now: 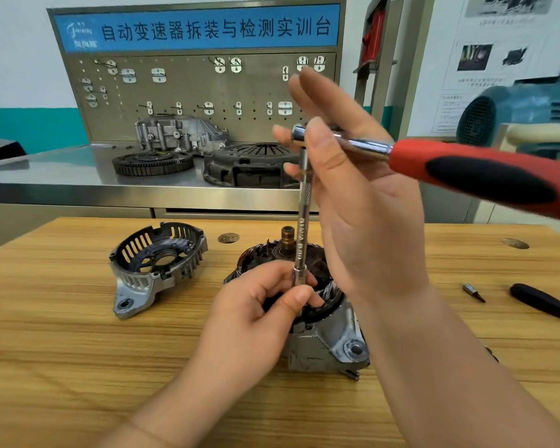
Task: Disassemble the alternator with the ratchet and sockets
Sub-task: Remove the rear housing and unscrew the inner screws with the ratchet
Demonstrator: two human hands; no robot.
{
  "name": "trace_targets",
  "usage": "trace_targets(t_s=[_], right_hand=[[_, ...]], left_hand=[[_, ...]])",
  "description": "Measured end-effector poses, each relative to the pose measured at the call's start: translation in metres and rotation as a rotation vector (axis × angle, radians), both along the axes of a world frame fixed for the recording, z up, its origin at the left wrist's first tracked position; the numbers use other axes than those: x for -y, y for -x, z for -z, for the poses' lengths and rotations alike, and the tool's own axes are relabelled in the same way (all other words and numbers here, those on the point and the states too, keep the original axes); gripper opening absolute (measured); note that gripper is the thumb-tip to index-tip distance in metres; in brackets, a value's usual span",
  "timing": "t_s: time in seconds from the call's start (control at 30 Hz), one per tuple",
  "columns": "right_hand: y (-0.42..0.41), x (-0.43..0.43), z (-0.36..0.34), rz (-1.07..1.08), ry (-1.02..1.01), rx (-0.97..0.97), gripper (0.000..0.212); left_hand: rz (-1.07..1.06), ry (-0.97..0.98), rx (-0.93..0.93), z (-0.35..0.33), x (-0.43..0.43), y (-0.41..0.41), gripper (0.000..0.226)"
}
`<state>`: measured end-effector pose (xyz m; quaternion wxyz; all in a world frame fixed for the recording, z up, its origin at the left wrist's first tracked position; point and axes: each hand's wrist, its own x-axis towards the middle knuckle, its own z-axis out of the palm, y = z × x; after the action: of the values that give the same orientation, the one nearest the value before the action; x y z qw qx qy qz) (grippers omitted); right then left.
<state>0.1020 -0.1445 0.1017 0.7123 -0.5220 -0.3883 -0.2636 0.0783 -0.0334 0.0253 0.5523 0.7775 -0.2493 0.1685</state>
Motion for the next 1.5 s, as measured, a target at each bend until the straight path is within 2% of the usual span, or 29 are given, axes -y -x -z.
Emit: trace_targets(t_s=[0.17,0.27,0.33,0.43,0.5,0.63,0.73,0.8,0.87,0.93,1.0,1.13,1.23,1.33,1.43,1.5], right_hand=[[-0.001,0.003,-0.002,-0.318,-0.143,-0.283,0.031],[-0.003,0.003,0.000,-0.316,-0.127,-0.374,0.040],[0.000,0.001,0.001,-0.242,-0.081,-0.304,0.034],[0.002,-0.002,-0.001,-0.064,-0.022,-0.059,0.030],[0.001,-0.003,0.002,-0.077,-0.023,-0.014,0.031],[0.001,-0.001,0.001,-0.303,-0.118,-0.239,0.031],[-0.002,0.001,0.002,-0.331,-0.120,-0.391,0.044],[-0.002,0.000,0.003,-0.284,-0.108,-0.361,0.039],[0.000,-0.001,0.001,-0.192,-0.075,-0.238,0.029],[0.001,-0.003,0.001,-0.103,-0.050,-0.081,0.031],[0.001,-0.004,0.002,-0.098,-0.040,-0.010,0.032],[0.001,-0.002,0.002,-0.291,-0.134,-0.172,0.030],[-0.001,-0.001,0.003,-0.325,-0.153,-0.299,0.037],[0.002,-0.004,0.002,-0.232,-0.117,-0.201,0.029],[0.003,-0.007,0.002,-0.140,-0.054,-0.033,0.031],[0.002,-0.006,0.001,-0.163,-0.044,-0.049,0.032]], left_hand=[[0.069,0.019,-0.001,-0.004,-0.002,0.000,0.014],[0.076,0.032,-0.018,-0.003,-0.003,0.000,0.011],[0.035,0.028,-0.013,-0.002,-0.002,-0.001,0.016],[0.008,0.065,-0.032,0.000,0.000,-0.001,0.018],[0.002,0.065,-0.024,0.000,0.001,-0.001,0.014],[0.044,0.036,0.010,-0.002,-0.002,0.000,0.011],[0.061,-0.006,0.020,-0.004,-0.005,0.001,0.014],[0.048,0.006,-0.004,-0.003,-0.006,-0.001,0.015],[0.017,0.015,-0.007,-0.003,-0.004,-0.001,0.016],[-0.003,0.013,0.001,-0.003,-0.002,0.000,0.014],[-0.025,-0.005,0.023,-0.003,-0.001,0.000,0.012],[0.017,-0.032,0.054,-0.006,-0.003,0.002,0.012],[0.048,-0.046,0.056,-0.007,-0.003,0.003,0.016],[0.008,-0.022,0.036,-0.004,-0.002,0.001,0.015],[-0.038,0.023,0.019,-0.003,0.001,0.001,0.018],[-0.067,0.004,0.041,-0.003,0.003,0.002,0.017]])
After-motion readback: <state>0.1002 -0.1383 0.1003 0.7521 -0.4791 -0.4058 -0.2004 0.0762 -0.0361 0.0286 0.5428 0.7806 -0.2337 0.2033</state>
